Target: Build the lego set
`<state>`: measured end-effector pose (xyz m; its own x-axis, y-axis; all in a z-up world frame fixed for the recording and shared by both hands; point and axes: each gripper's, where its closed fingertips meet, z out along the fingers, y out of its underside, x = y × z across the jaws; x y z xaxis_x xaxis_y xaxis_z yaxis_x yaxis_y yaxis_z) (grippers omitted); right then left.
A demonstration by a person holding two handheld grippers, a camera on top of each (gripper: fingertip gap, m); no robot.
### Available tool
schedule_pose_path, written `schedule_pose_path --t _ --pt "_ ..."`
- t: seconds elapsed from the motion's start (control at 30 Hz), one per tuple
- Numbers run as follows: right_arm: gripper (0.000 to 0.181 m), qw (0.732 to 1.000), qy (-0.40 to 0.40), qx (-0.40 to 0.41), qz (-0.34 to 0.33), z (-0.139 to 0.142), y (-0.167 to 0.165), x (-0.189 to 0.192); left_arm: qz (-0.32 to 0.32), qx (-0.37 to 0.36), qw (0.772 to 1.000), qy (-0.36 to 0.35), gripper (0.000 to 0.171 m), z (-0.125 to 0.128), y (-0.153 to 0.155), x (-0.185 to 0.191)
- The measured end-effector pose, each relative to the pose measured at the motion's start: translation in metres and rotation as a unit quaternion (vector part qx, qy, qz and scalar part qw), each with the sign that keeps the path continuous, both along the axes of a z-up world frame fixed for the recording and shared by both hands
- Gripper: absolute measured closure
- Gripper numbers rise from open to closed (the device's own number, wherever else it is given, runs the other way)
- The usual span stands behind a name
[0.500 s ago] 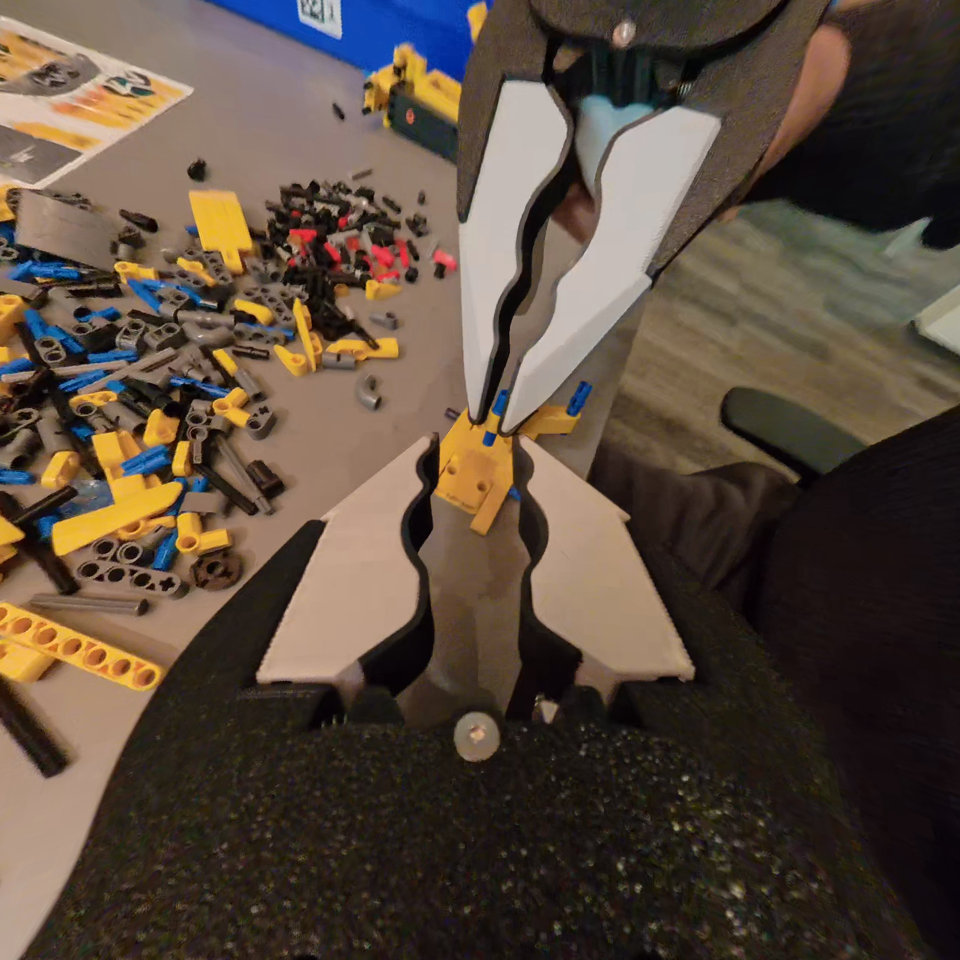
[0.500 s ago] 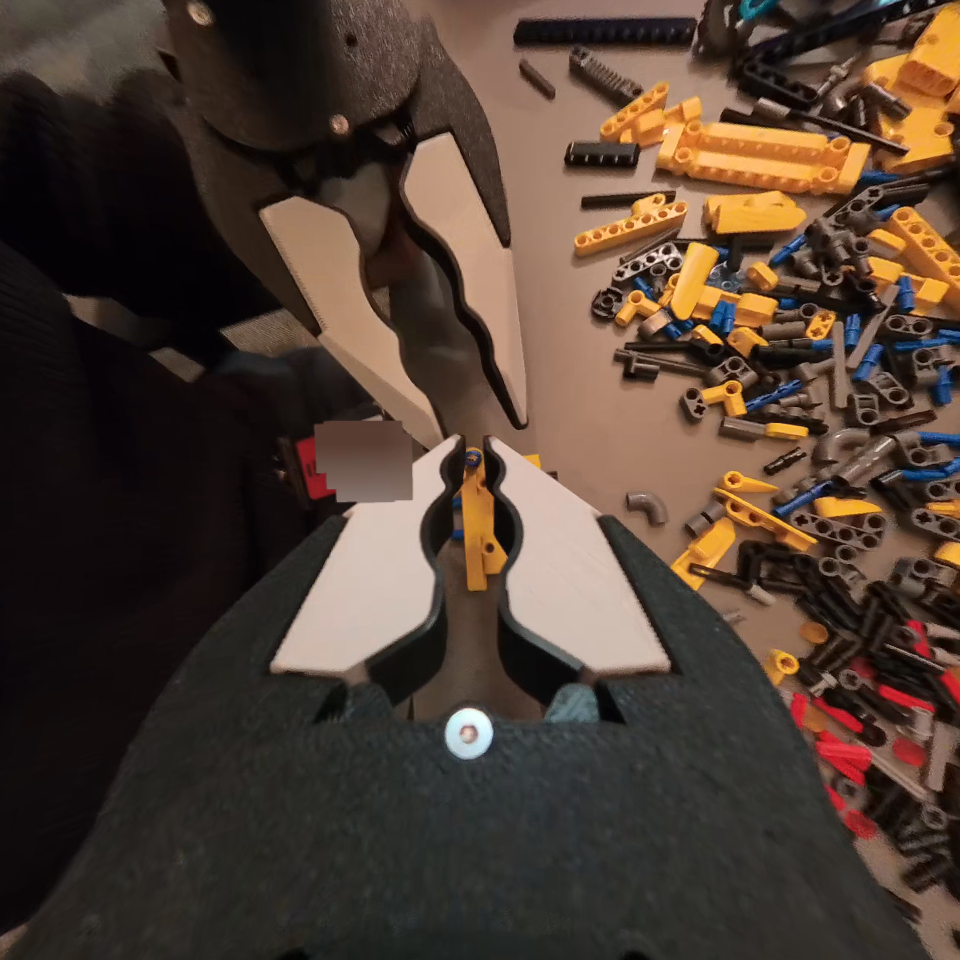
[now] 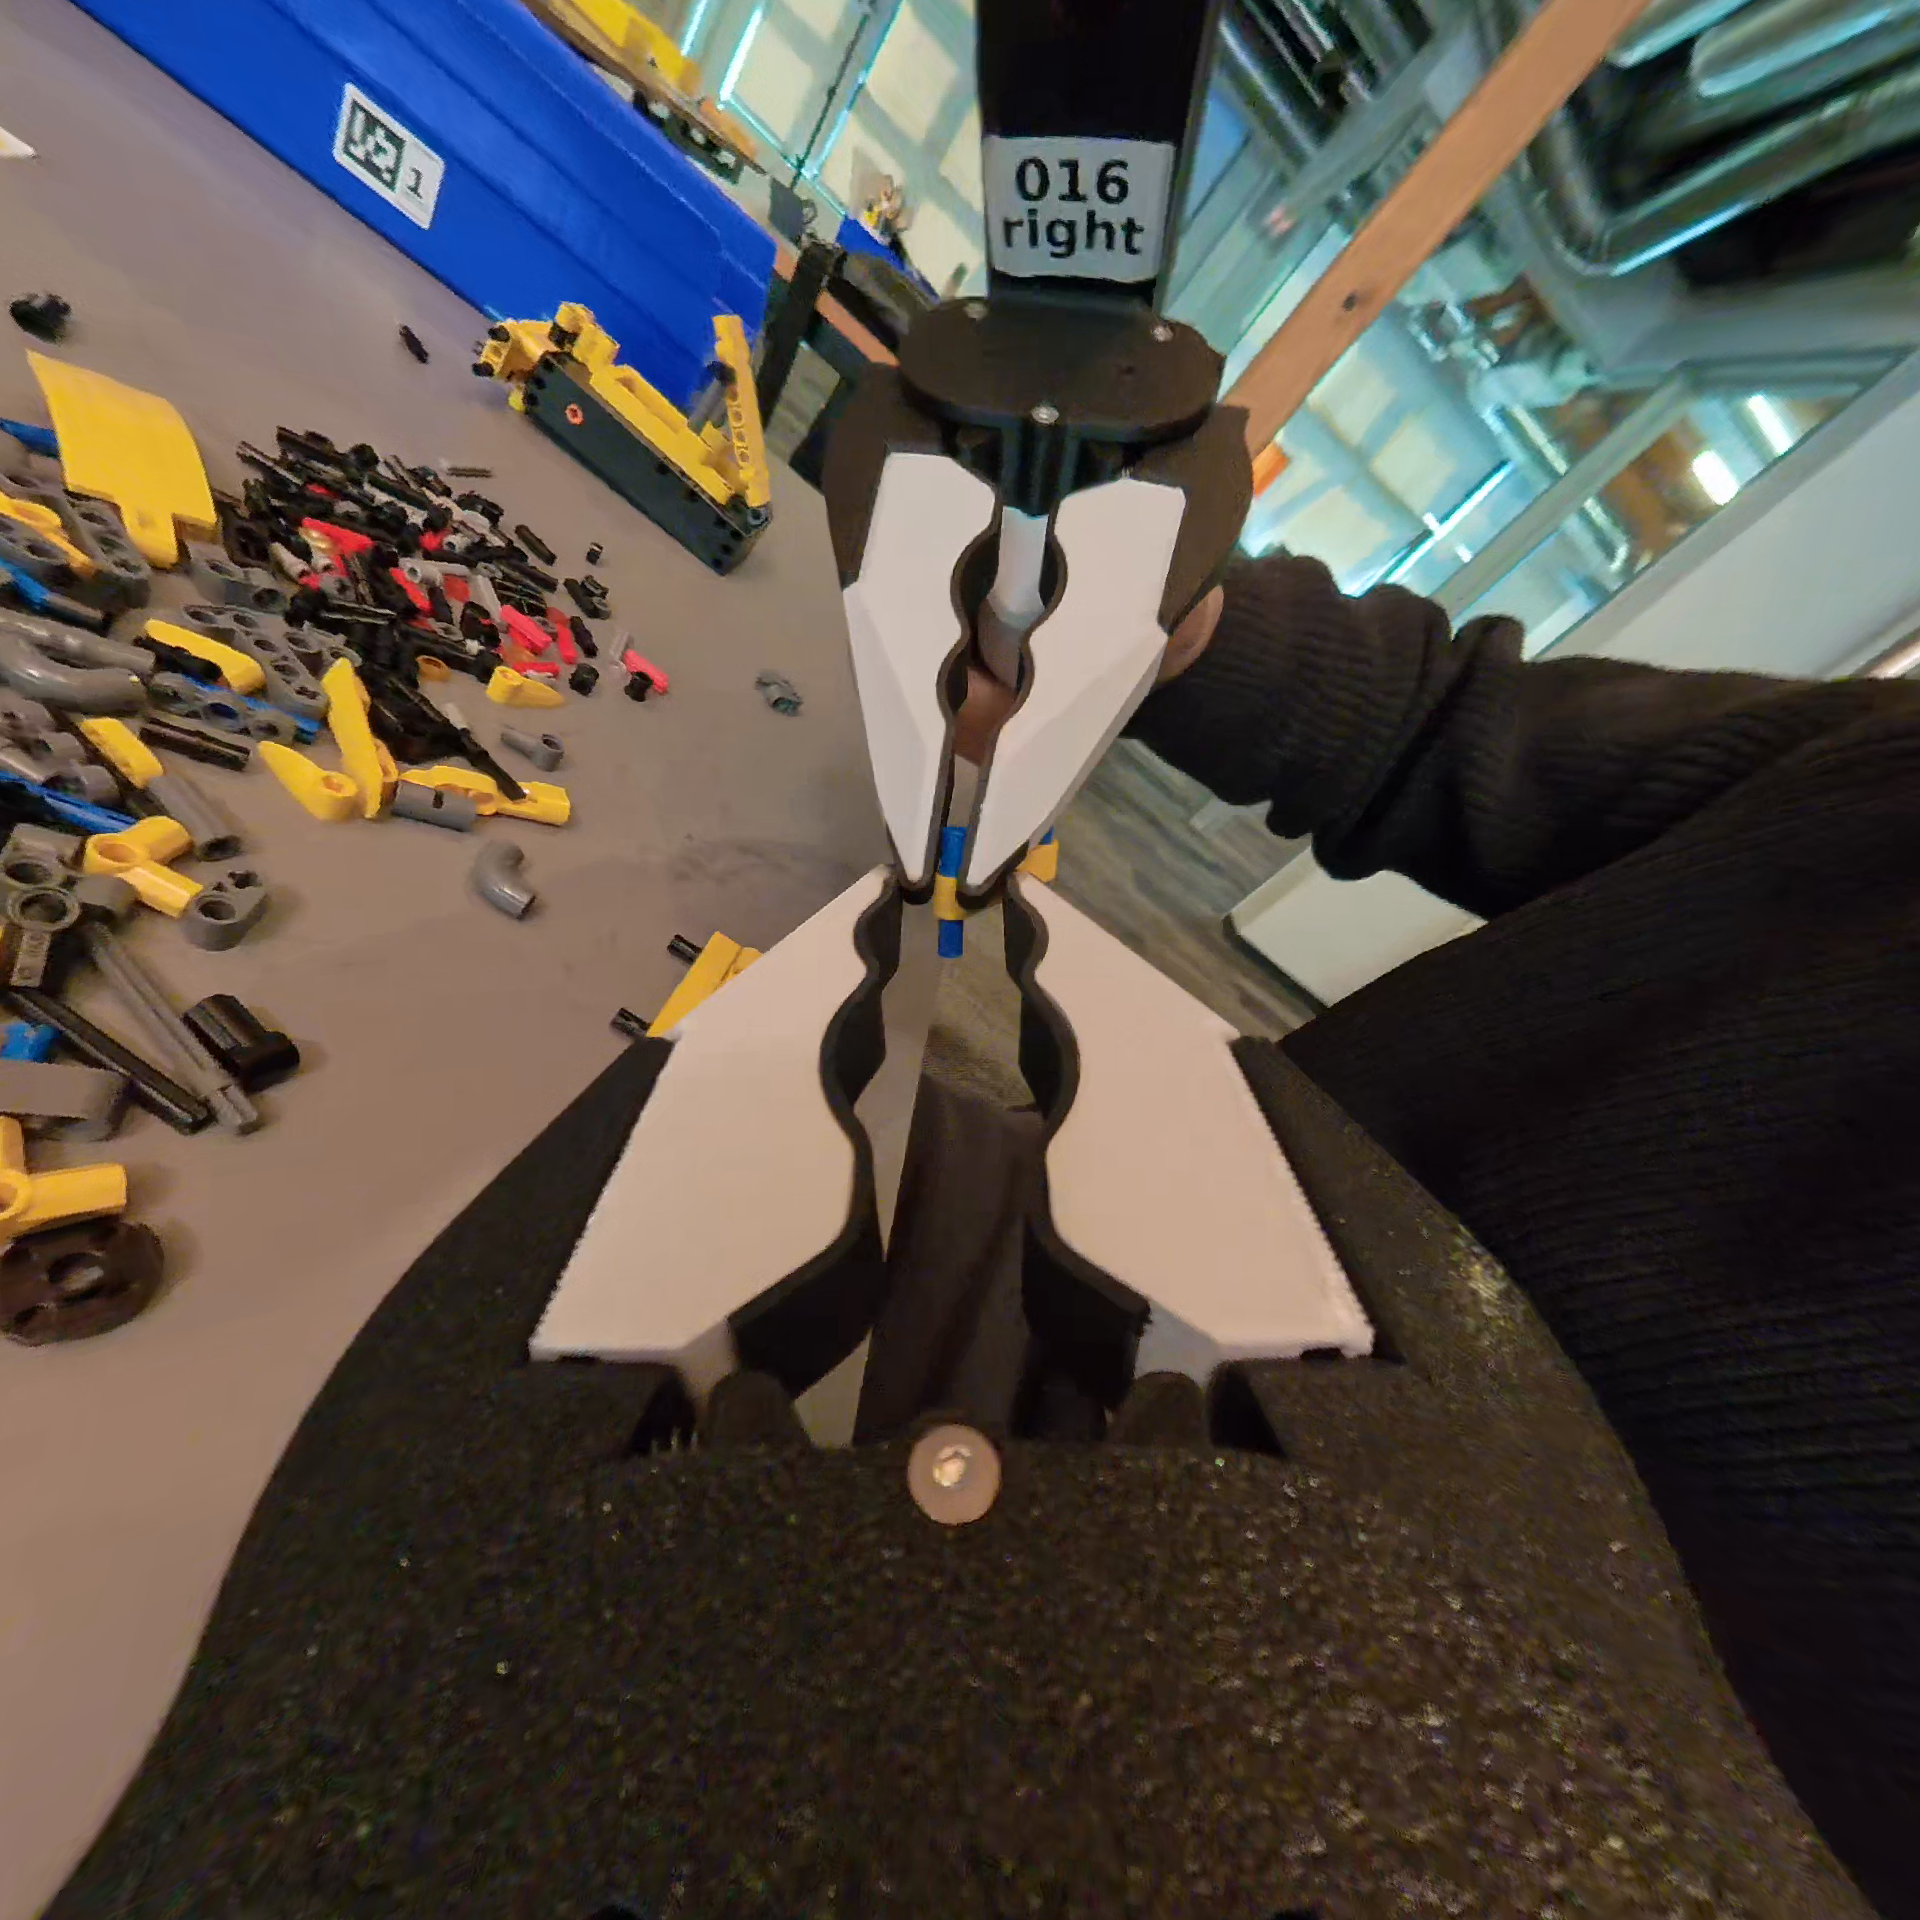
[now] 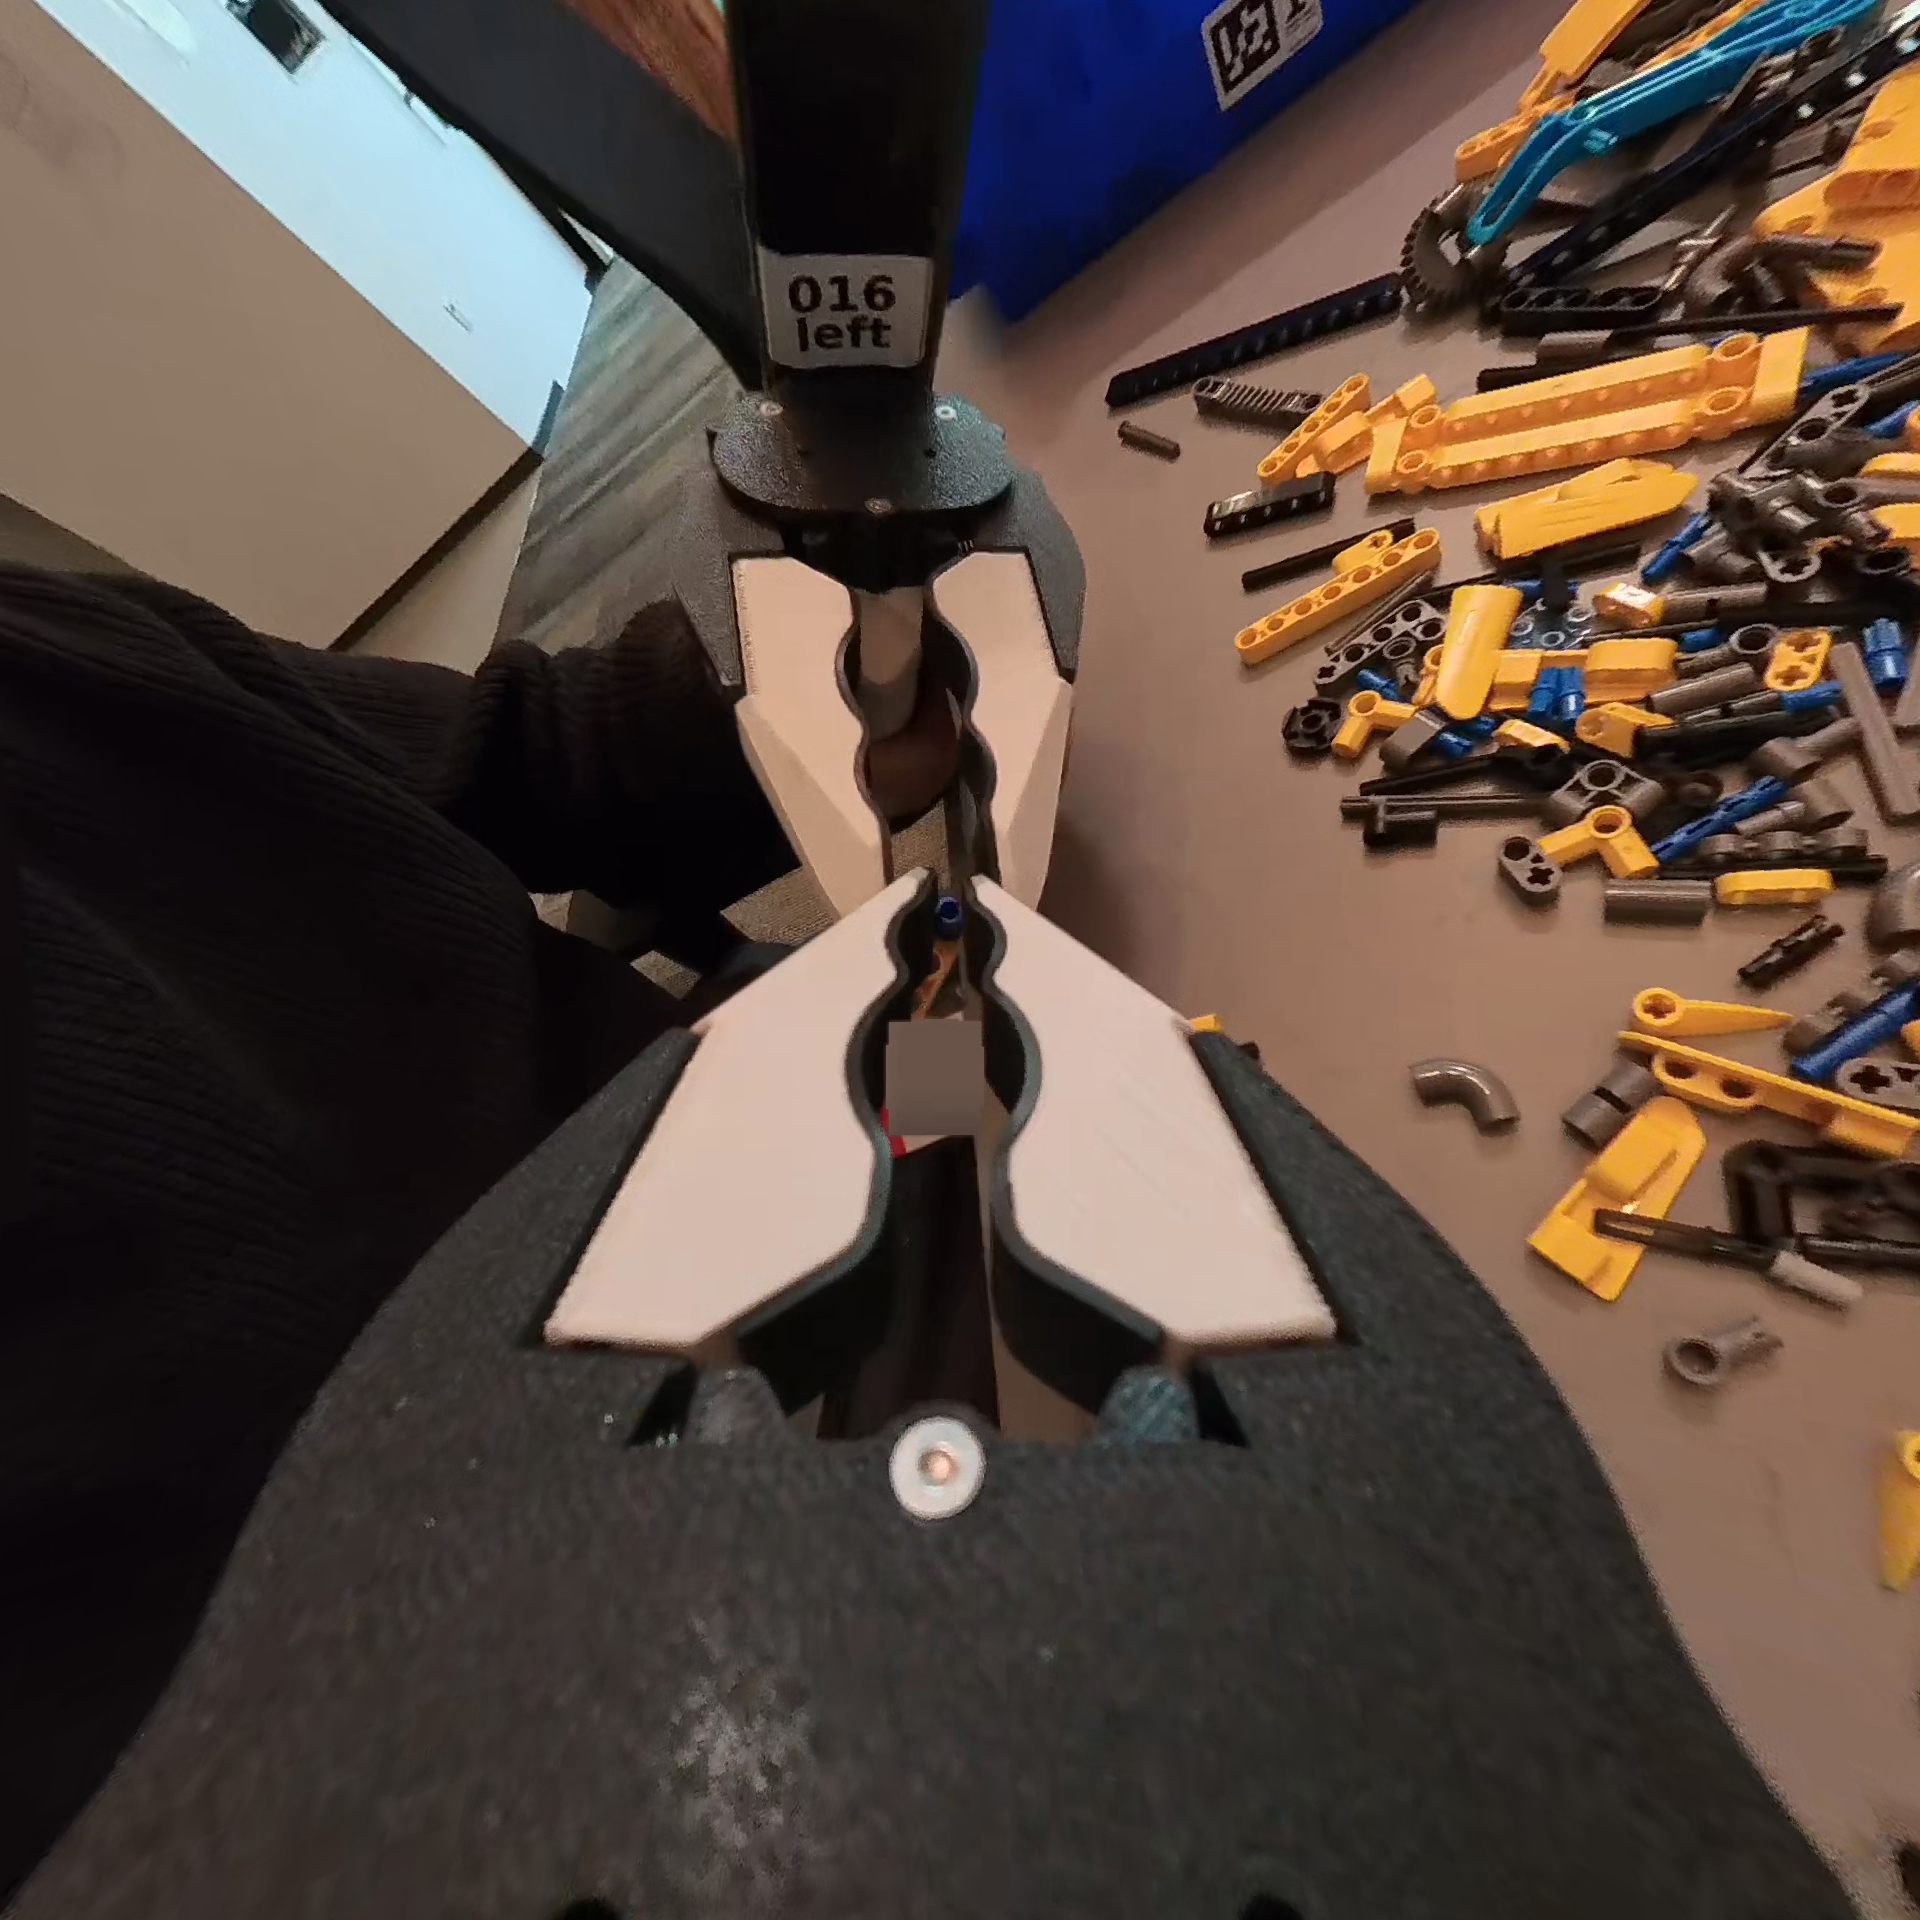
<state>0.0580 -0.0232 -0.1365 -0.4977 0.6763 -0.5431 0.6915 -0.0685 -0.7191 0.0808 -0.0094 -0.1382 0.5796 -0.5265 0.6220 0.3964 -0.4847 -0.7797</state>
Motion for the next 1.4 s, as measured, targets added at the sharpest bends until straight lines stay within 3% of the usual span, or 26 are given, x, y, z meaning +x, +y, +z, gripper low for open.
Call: schedule_pose_path --t 0.13,0.17,0.37,0.5,0.57,0.63,0.93,1.2,1.27,1.4 --pt "0.177 0.998 0.037 0.029 -0.03 0.003 0.005 -0.007 0.013 -0.007 0.999 -0.03 0.154 0.002 0.004 -0.006" --pt "0.172 0.996 0.061 0.048 -0.053 0.005 0.011 -0.012 0.017 -0.013 0.999 -0.039 0.165 0.001 0.004 -0.008" --pt "0.168 0.974 0.143 0.119 -0.131 0.025 0.046 -0.02 0.051 -0.021 0.996 -0.072 0.165 0.002 0.009 -0.026" --pt "0.142 0.929 0.191 0.288 -0.13 0.018 0.066 -0.01 0.071 -0.024 0.993 -0.092 0.165 0.002 0.012 -0.035" --pt "0.141 0.895 0.192 0.386 -0.116 0.006 0.071 -0.005 0.076 -0.026 0.992 -0.099 0.165 0.002 0.013 -0.038" --pt "0.141 0.877 0.183 0.432 -0.105 -0.002 0.068 -0.002 0.077 -0.027 0.992 -0.097 0.165 0.002 0.013 -0.037" --pt "0.141 0.906 0.13 0.381 -0.128 -0.011 0.05 -0.005 0.091 -0.035 0.993 -0.068 0.165 -0.004 0.016 -0.036" --pt "0.143 0.886 0.143 0.415 -0.15 -0.013 0.046 -0.015 0.104 -0.035 0.992 -0.067 0.165 -0.005 0.018 -0.039" --pt "0.156 0.882 0.142 0.425 -0.147 -0.014 0.047 -0.017 0.104 -0.035 0.992 -0.061 0.164 -0.005 0.018 -0.038" --pt "0.157 0.881 0.135 0.431 -0.141 -0.015 0.048 -0.019 0.108 -0.036 0.992 -0.061 0.165 -0.006 0.018 -0.039"
